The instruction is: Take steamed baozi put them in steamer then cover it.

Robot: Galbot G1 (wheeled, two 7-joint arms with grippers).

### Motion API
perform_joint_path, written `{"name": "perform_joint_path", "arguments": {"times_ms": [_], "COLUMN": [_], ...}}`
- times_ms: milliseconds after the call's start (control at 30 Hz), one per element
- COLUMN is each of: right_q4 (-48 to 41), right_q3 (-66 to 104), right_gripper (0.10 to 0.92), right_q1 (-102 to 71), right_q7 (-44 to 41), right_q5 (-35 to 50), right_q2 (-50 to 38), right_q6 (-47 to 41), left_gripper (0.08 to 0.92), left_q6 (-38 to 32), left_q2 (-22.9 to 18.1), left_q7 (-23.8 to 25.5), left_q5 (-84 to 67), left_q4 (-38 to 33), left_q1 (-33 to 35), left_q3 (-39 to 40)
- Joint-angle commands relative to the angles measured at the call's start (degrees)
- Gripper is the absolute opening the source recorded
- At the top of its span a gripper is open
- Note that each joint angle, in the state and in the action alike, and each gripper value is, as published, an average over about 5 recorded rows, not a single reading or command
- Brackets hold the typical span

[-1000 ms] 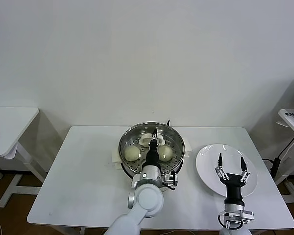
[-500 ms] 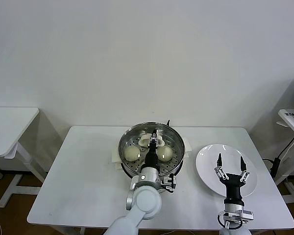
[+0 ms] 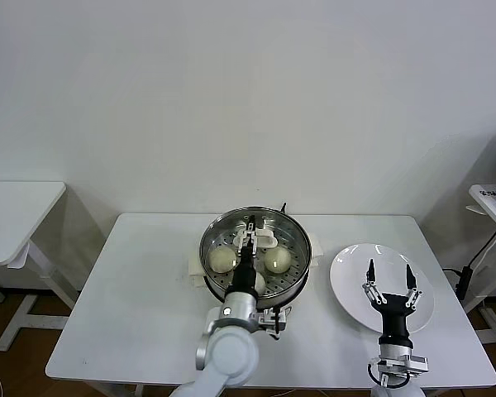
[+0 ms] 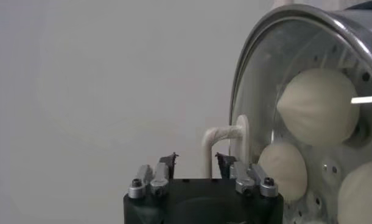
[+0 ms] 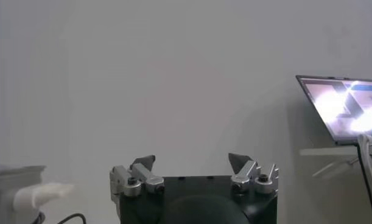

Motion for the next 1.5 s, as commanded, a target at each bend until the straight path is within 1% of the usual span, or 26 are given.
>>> {"name": "perform_joint_path", "arguments": {"times_ms": [33, 100, 133, 200, 233, 333, 400, 433, 500, 567, 633, 700, 800, 933, 1100, 1500], "right_q4": [-0.10, -0.16, -0.17, -0.14, -0.08, 0.29, 0.74, 1.05, 1.72, 2.58, 3.99, 5.72, 8.26, 10.18, 11.44, 13.16], "right_q3": [-0.44, -0.57, -0.63, -0.73, -0.77, -0.82, -0.76, -0.68, -0.49, -0.27, -0.08, 0.12, 0.41, 0.58, 0.05, 0.17], "right_gripper": [0.823, 0.823, 0.823, 0.823, 0.823, 0.823, 0.823, 0.823, 0.823, 0.823, 0.823, 0.823, 0.823, 0.823, 0.823, 0.823], "right_q1": [0.23, 0.27, 0.27, 0.21, 0.15, -0.03, -0.17, -0.28, -0.57, -0.96, -1.48, -1.96, -2.46, -2.80, -3.37, -4.44], "right_q7": [0.00, 0.00, 0.00, 0.00, -0.01, 0.01, 0.02, 0.03, 0.01, -0.07, -0.34, -0.77, -1.49, -2.02, -2.08, -2.88], "right_q5": [-0.13, -0.16, -0.17, -0.20, -0.21, -0.26, -0.28, -0.28, -0.26, -0.18, 0.02, 0.41, 1.53, 2.19, 2.45, 3.43], "right_q2": [0.13, 0.18, 0.20, 0.21, 0.18, 0.09, 0.03, -0.01, -0.16, -0.38, -0.61, -0.77, -0.94, -0.99, -0.86, -0.86], "right_q6": [0.03, 0.09, 0.14, 0.28, 0.33, 0.37, 0.25, 0.14, -0.20, -1.06, -2.83, -5.26, -8.77, -10.59, -12.03, -11.98], "left_gripper": [0.725, 0.767, 0.784, 0.813, 0.816, 0.822, 0.822, 0.823, 0.823, 0.823, 0.823, 0.823, 0.823, 0.823, 0.823, 0.823], "left_q6": [0.02, -0.28, -1.03, -3.68, -5.79, -14.63, -23.24, -27.34, -34.10, -37.44, -40.09, -42.51, -45.36, -46.95, -48.52, -49.12], "left_q2": [5.66, 6.12, 6.11, 5.51, 5.01, 3.59, 3.04, 2.80, 2.47, 2.09, 1.39, 0.30, -1.39, -2.66, -3.05, -3.48], "left_q7": [-0.54, -1.83, -3.57, -9.25, -13.03, -24.55, -29.25, -30.09, -29.61, -27.27, -24.22, -21.06, -17.95, -16.32, -15.44, -14.89], "left_q5": [-2.54, -3.84, -5.03, -9.38, -12.79, -26.44, -38.14, -44.97, -58.75, -69.73, -75.86, -78.90, -81.81, -83.42, -84.32, -85.33], "left_q4": [-12.60, -15.31, -16.75, -19.38, -20.44, -22.41, -22.86, -23.01, -23.30, -22.97, -21.48, -19.63, -17.07, -14.62, -13.34, -11.76], "left_q1": [8.05, 10.12, 11.19, 13.17, 14.12, 16.87, 19.02, 20.36, 23.02, 25.11, 26.24, 26.96, 27.56, 28.06, 29.07, 29.73], "left_q3": [-1.36, -2.13, -2.83, -4.95, -6.47, -11.54, -14.98, -16.99, -21.32, -25.85, -30.03, -33.65, -37.65, -39.66, -40.57, -40.86]}}
